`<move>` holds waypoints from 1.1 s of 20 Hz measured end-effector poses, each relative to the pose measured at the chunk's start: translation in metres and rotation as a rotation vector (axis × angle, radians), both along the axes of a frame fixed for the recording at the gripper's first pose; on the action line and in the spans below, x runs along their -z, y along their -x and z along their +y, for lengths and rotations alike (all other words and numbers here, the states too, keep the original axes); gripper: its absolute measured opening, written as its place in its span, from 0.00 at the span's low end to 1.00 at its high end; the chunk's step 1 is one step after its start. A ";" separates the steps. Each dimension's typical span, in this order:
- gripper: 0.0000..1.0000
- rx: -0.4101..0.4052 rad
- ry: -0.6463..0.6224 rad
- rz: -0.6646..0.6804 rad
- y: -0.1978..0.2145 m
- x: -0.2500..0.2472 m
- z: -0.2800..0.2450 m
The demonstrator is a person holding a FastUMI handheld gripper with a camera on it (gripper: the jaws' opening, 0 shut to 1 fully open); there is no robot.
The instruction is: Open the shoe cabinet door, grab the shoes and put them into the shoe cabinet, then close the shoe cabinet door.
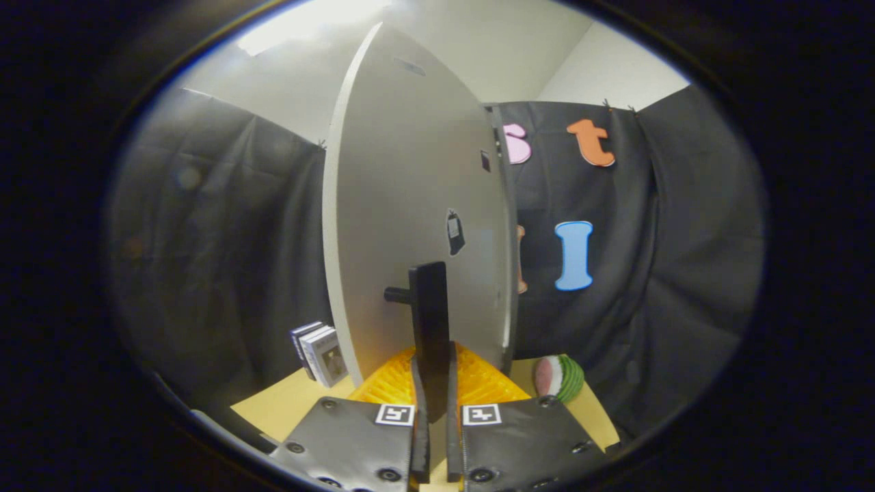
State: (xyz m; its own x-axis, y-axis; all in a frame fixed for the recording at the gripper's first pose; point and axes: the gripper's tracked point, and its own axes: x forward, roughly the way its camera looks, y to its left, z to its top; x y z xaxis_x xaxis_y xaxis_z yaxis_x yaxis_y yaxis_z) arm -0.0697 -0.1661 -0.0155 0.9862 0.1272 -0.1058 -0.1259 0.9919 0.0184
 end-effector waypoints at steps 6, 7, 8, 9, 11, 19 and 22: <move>0.10 0.097 -0.006 -0.006 0.000 -0.003 -0.066; 0.10 0.113 0.001 -0.008 -0.002 -0.004 -0.076; 0.07 0.133 0.016 -0.005 -0.002 -0.004 -0.087; 0.05 0.145 0.017 -0.001 -0.003 -0.004 -0.097; 0.02 0.126 0.002 0.006 -0.005 -0.003 -0.102; 0.06 0.137 0.009 0.015 0.018 -0.001 -0.108; 0.04 0.161 0.035 0.007 0.047 0.001 -0.097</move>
